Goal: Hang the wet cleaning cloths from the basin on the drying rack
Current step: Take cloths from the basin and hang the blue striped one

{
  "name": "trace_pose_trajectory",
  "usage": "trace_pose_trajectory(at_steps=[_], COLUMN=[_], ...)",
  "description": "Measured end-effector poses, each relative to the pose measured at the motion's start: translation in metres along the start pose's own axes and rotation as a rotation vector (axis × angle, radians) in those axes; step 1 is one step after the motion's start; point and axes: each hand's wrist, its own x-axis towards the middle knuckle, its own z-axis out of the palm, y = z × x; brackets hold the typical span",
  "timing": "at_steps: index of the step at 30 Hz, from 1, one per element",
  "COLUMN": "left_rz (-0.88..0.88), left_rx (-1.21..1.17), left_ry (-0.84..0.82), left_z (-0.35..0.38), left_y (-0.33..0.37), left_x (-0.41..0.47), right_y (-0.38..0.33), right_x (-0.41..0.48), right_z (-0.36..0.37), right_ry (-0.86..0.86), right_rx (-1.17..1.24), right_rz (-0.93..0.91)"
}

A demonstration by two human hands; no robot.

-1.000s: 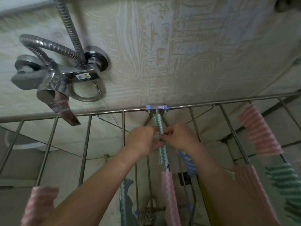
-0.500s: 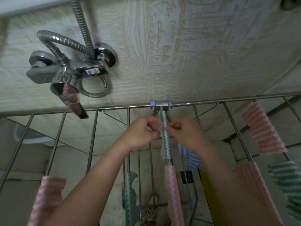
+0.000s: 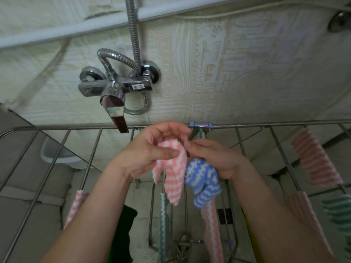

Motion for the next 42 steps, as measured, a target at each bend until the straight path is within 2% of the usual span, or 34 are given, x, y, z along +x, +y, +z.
trace_pose_trajectory(at_steps=[4,8,11,15,17,21,24,27,29,33,36,39,42], left_rz=[0.014,-0.073,-0.195,-0.285,-0.288,-0.162,-0.054,-0.007,0.044,0.152,0.216,0.274,0.307], left_rx=[0.324,0.792,1.054,1.292,1.243,0.595,0.412,0.420,0.529,0.575,0.622,0.707,0.717], left_ry=[0.142,0.299,0.302,0.275,0.323,0.238,0.258,0.334,0.429,0.527,0.550,0.577,0.599], left_z=[0.002,0.007,0.009,0.009,0.005,0.000,0.005,0.008,0.007,0.010,0.011,0.009,0.001], left_y=[0.015,0.027,0.027,0.023,0.020,0.016,0.015,0.009,0.008,0.012,0.015,0.016,0.012], left_x=[-0.012,-0.021,-0.024,-0.023,-0.024,-0.027,-0.029,-0.029,-0.029,-0.029,-0.032,-0.036,-0.042], right_y=[-0.002,-0.008,-0.012,-0.010,-0.004,0.003,0.002,0.003,0.003,0.000,-0.003,-0.003,-0.001], right_x=[0.001,-0.004,-0.008,-0.009,-0.009,-0.010,-0.008,-0.004,-0.002,-0.002,-0.005,-0.004,-0.006], right_z=[0.009,0.019,0.032,0.046,0.047,0.050,0.053,0.055,0.056,0.043,0.030,0.016,0.005], right_ry=[-0.067,0.131,0.292,0.398,0.447,0.559,0.577,0.542,0.497,0.270,0.157,0.165,0.195], right_rx=[-0.191,-0.455,-0.769,-1.086,-1.130,-1.122,-1.063,-0.923,-0.788,-0.593,-0.687,-0.870,-0.789], right_rz=[-0.053,-0.150,-0.238,-0.357,-0.413,-0.494,-0.516,-0.498,-0.473,-0.258,-0.101,0.011,-0.003])
